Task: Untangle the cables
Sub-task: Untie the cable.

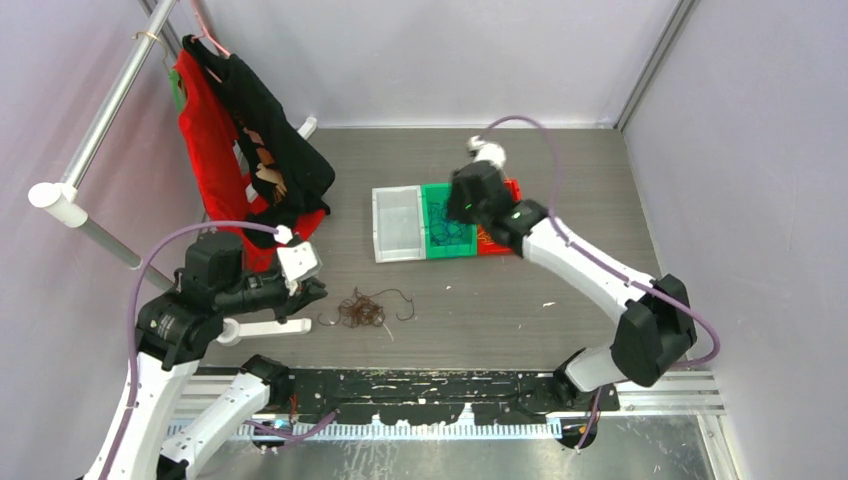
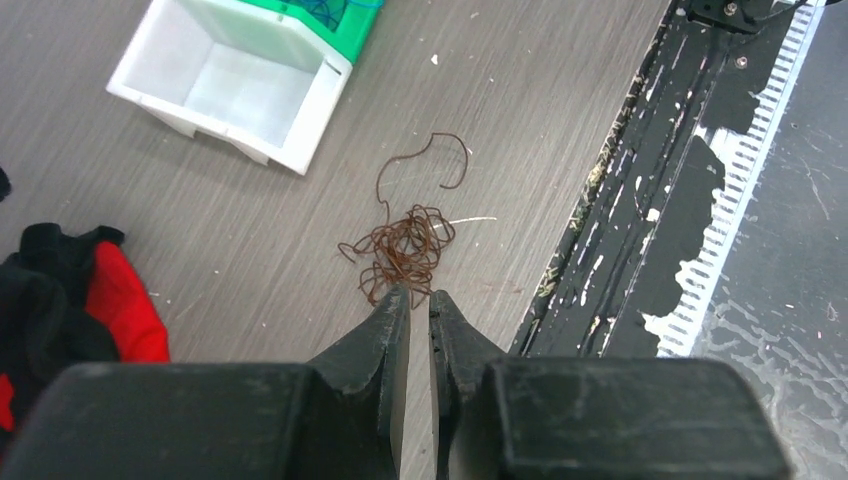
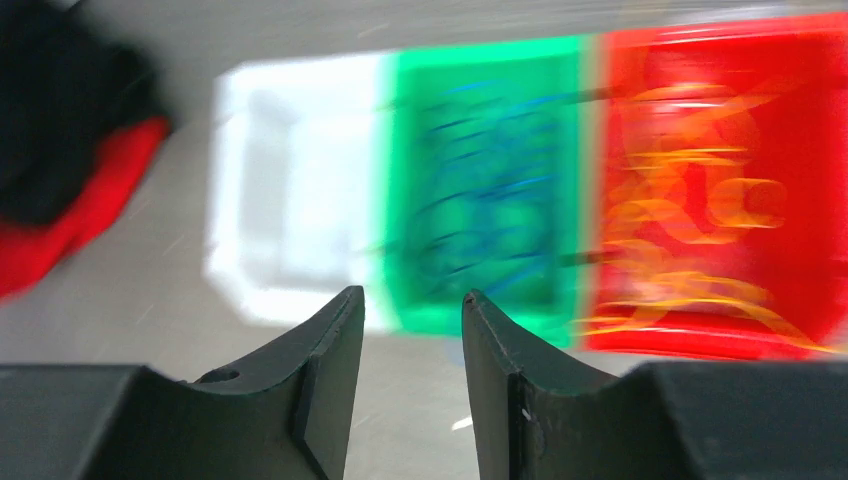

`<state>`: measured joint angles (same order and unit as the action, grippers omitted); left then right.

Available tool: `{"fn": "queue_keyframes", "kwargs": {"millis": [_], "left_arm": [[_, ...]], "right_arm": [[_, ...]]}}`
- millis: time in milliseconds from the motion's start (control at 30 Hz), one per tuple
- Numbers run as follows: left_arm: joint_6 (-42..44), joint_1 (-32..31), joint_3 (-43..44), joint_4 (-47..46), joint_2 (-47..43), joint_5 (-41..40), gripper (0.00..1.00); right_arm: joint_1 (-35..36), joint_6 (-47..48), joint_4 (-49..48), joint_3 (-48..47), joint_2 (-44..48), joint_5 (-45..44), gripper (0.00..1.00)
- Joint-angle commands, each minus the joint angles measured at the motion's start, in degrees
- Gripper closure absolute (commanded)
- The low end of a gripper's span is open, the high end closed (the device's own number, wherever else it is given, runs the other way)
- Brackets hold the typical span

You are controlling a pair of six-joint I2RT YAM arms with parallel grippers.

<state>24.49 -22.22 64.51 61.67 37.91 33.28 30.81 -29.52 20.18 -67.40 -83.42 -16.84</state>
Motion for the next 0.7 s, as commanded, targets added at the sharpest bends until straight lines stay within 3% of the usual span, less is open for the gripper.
{"fn": "queue_keyframes", "kwargs": {"millis": [0, 167, 500, 667], "left_arm": [[0.6, 0.2, -0.9, 0.7, 1.6, 0.9, 0.86], [1.1, 0.2, -1.1, 0.9, 1.6, 0.3, 0.85], [1.2, 0.2, 0.1, 1.4, 0.5, 0.4, 0.83], [1.1, 0.2, 0.3, 1.3, 0.5, 0.6, 0.81]], "right_arm": [[15.1, 2.4, -4.7, 1.5, 2.2, 5.6, 0.54], [23.1, -1.7, -3.3, 3.7, -3.8, 9.1, 0.53], [27.7, -3.9, 2.2, 4.3, -12.6, 9.6, 0.54], [28.1, -4.9, 2.0, 4.9, -14.8, 9.6, 0.68]]}}
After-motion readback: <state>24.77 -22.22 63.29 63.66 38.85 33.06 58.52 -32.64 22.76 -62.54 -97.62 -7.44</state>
